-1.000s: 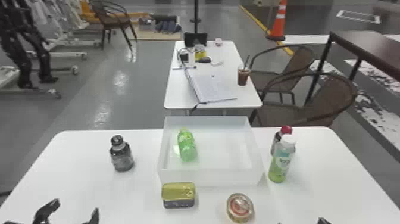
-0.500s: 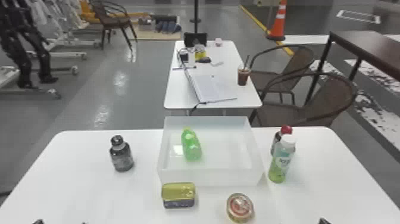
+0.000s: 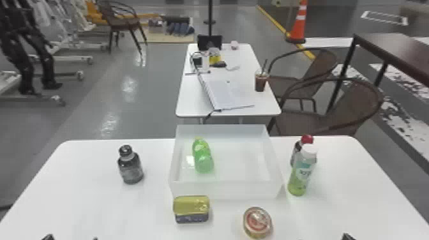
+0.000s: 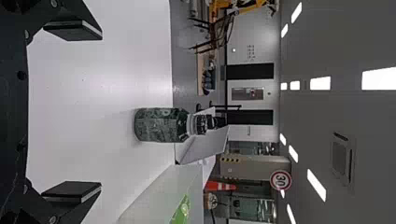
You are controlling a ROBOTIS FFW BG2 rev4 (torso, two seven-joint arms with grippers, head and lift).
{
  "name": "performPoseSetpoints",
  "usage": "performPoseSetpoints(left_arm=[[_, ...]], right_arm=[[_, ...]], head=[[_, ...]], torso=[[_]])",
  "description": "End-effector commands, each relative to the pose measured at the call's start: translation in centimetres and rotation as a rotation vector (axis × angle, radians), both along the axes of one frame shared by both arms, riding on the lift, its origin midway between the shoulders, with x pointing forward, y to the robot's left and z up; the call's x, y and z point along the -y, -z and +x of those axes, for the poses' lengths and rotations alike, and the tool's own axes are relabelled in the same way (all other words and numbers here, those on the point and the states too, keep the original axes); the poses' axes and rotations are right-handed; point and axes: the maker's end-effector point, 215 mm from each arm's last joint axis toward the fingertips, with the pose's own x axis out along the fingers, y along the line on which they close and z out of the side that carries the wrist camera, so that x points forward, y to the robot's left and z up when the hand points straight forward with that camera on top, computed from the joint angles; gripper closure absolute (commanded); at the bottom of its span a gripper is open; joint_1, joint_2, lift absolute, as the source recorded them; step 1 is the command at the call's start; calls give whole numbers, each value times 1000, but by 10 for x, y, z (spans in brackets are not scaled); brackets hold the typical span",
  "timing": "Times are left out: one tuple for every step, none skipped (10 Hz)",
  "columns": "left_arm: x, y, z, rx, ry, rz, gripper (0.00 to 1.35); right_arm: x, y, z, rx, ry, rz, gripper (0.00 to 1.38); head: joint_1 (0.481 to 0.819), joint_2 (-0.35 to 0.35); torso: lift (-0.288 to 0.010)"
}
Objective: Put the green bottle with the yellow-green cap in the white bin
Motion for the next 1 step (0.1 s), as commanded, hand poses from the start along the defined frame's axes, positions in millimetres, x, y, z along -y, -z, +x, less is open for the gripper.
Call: performPoseSetpoints(left_arm=[[2,1,1,-3,-1,-9,163]], right_arm=[[0,0,0,0,0,0,104]], head=[[549,0]], torso=[[-100]])
